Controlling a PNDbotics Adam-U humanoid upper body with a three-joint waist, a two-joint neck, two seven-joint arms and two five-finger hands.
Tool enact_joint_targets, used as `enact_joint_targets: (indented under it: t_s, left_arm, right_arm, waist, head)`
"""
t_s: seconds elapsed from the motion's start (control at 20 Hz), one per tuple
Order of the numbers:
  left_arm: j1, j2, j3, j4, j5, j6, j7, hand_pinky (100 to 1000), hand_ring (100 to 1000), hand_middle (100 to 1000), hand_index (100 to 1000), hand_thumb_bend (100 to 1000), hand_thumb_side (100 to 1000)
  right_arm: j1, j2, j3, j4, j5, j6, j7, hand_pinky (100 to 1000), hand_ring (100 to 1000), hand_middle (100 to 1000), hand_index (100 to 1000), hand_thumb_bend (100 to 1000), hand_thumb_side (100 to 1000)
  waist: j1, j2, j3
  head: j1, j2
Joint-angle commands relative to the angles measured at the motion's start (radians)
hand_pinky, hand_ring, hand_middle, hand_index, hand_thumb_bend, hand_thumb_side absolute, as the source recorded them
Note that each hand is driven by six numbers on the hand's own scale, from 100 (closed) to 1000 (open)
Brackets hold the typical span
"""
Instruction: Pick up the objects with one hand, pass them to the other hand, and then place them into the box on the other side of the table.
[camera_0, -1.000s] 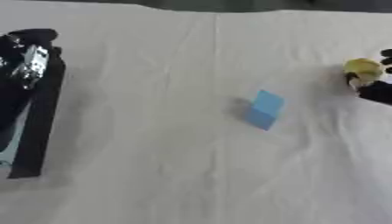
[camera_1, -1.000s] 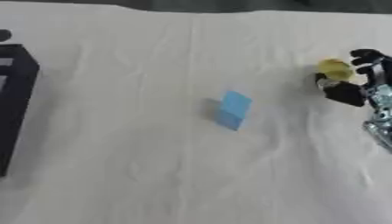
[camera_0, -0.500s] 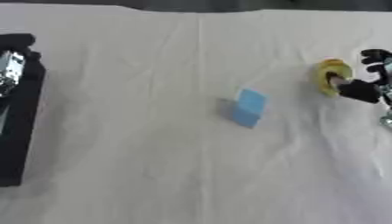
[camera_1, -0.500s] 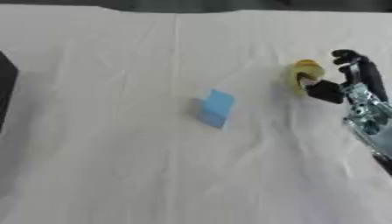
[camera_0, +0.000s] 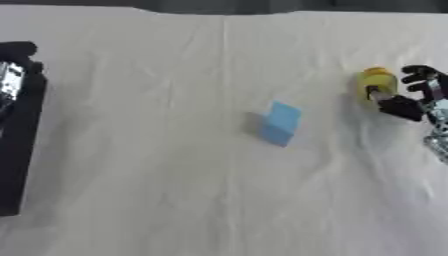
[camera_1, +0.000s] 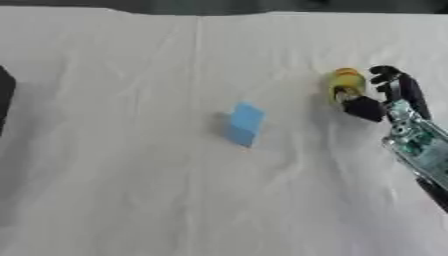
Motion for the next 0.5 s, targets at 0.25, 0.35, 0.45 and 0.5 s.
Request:
enact_joint_targets:
  t_s: [0.25, 0.35, 0.45, 0.5]
  left_arm:
    - [-0.009, 0.008, 0.001, -0.011, 0.004, -0.002, -0.005, 721, 789, 797, 759, 100, 655]
    - [-0.009, 0.008, 0.0, -0.011, 0.004, -0.002, -0.006, 721, 789, 797, 758, 100, 655]
    - [-0.01, 0.007, 0.0, -0.011, 0.004, -0.003, -0.006, 721, 789, 797, 757, 100, 655]
    - [-0.01, 0.007, 0.0, -0.011, 0.004, -0.003, -0.006, 721, 790, 798, 757, 100, 655]
  right_arm:
    - [-0.009, -0.02, 0.004, -0.022, -0.015, 0.347, -0.352, 671, 809, 657, 828, 410, 239]
    - [-0.006, -0.019, 0.008, -0.017, -0.025, 0.347, -0.352, 691, 811, 654, 827, 388, 258]
    - [-0.005, -0.017, 0.012, -0.008, -0.035, 0.347, -0.352, 705, 810, 636, 818, 378, 250]
    - [-0.005, -0.017, 0.014, -0.004, -0.037, 0.347, -0.352, 713, 810, 633, 816, 372, 249]
  waist:
    - [-0.002, -0.015, 0.003]
    - [-0.002, -0.013, 0.004]
    - [-0.003, -0.012, 0.005]
    - [-0.003, -0.011, 0.006]
  head:
    - [0.017, -0.009]
    - [0.019, -0.009]
    - [0.02, -0.008]
    - [0.02, -0.008]
